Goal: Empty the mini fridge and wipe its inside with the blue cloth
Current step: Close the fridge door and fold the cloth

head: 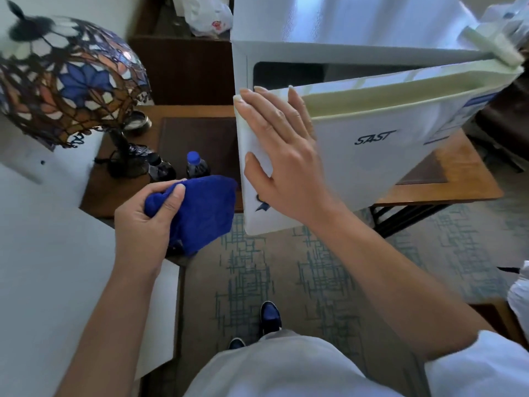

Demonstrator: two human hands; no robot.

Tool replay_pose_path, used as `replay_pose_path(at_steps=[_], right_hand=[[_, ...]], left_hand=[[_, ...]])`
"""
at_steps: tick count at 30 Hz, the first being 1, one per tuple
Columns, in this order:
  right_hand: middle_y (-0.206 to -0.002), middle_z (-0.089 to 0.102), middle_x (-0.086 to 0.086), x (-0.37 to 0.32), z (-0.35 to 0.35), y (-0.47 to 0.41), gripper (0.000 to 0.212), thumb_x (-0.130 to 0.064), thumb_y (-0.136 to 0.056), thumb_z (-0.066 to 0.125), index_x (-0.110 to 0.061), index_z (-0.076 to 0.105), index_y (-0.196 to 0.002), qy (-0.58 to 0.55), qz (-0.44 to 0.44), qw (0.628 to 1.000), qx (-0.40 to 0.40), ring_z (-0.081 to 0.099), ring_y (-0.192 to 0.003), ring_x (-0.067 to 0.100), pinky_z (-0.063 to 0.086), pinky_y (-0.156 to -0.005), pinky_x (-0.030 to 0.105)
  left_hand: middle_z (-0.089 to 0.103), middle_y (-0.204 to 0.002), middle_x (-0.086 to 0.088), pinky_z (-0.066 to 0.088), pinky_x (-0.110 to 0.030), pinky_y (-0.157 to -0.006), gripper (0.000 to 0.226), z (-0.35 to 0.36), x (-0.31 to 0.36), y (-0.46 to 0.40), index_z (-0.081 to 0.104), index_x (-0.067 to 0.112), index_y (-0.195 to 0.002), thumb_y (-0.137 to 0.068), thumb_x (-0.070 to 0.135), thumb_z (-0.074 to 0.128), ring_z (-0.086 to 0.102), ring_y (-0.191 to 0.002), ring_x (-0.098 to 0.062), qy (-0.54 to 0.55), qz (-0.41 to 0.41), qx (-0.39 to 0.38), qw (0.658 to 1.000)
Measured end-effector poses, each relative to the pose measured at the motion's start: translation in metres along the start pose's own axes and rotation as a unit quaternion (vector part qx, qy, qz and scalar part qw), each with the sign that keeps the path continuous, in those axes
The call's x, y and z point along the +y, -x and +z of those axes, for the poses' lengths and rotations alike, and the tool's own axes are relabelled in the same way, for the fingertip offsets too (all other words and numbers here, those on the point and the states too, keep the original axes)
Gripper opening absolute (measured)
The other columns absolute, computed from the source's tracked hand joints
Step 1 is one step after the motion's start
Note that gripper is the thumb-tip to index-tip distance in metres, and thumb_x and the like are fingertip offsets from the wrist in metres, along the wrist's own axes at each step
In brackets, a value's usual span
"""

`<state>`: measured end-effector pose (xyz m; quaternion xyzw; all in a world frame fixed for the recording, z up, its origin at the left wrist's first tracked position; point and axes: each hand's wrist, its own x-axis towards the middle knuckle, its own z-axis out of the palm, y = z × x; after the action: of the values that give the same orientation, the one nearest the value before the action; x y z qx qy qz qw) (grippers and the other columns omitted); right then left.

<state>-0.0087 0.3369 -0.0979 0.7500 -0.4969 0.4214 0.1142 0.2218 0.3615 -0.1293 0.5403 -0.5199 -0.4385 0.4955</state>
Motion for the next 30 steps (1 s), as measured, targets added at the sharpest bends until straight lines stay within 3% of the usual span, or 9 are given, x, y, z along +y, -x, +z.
replay_pose_path(at_steps=[6,14,22,30], right_hand=[[-0.150,0.057,0.013,0.012,0.016,-0.017,0.055,-0.010,-0.089,0.064,-0.002,0.057,-0.143,0.011,0.000,1.000,0.008,0.048,-0.145,0.030,0.025,-0.127,0.056],[-0.151,0.056,0.011,0.027,0.034,-0.035,0.058,-0.013,-0.088,0.063,-0.003,0.056,-0.145,0.033,-0.001,0.999,0.017,0.048,-0.145,0.029,0.026,-0.126,0.054],[-0.151,0.056,0.011,0.041,0.050,-0.053,0.060,-0.014,-0.087,0.061,-0.003,0.055,-0.146,0.081,-0.007,0.996,0.025,0.049,-0.145,0.029,0.029,-0.125,0.055],[-0.152,0.054,0.010,0.044,0.057,-0.058,0.062,-0.017,-0.087,0.061,-0.005,0.054,-0.147,0.115,-0.007,0.993,0.021,0.048,-0.145,0.028,0.027,-0.126,0.054]], left_hand=[[0.074,-0.101,0.005,0.059,-0.039,-0.083,0.012,0.003,-0.001,-0.009,0.074,0.037,-0.100,-0.091,0.039,0.066,0.070,-0.105,-0.021,-0.001,-0.017,0.018,1.000],[0.075,-0.095,0.014,0.061,-0.019,-0.069,0.011,0.001,-0.005,-0.015,0.073,0.036,-0.102,-0.095,0.034,0.065,0.071,-0.097,-0.008,-0.006,-0.029,0.031,0.999],[0.074,-0.105,0.003,0.059,-0.034,-0.079,0.015,0.000,-0.011,-0.019,0.073,0.035,-0.104,-0.091,0.039,0.066,0.070,-0.107,-0.020,-0.009,-0.032,0.032,0.999],[0.075,-0.099,0.012,0.059,-0.034,-0.079,0.011,-0.004,-0.014,-0.018,0.074,0.039,-0.100,-0.092,0.039,0.066,0.071,-0.105,-0.019,-0.010,-0.022,0.027,0.999]])
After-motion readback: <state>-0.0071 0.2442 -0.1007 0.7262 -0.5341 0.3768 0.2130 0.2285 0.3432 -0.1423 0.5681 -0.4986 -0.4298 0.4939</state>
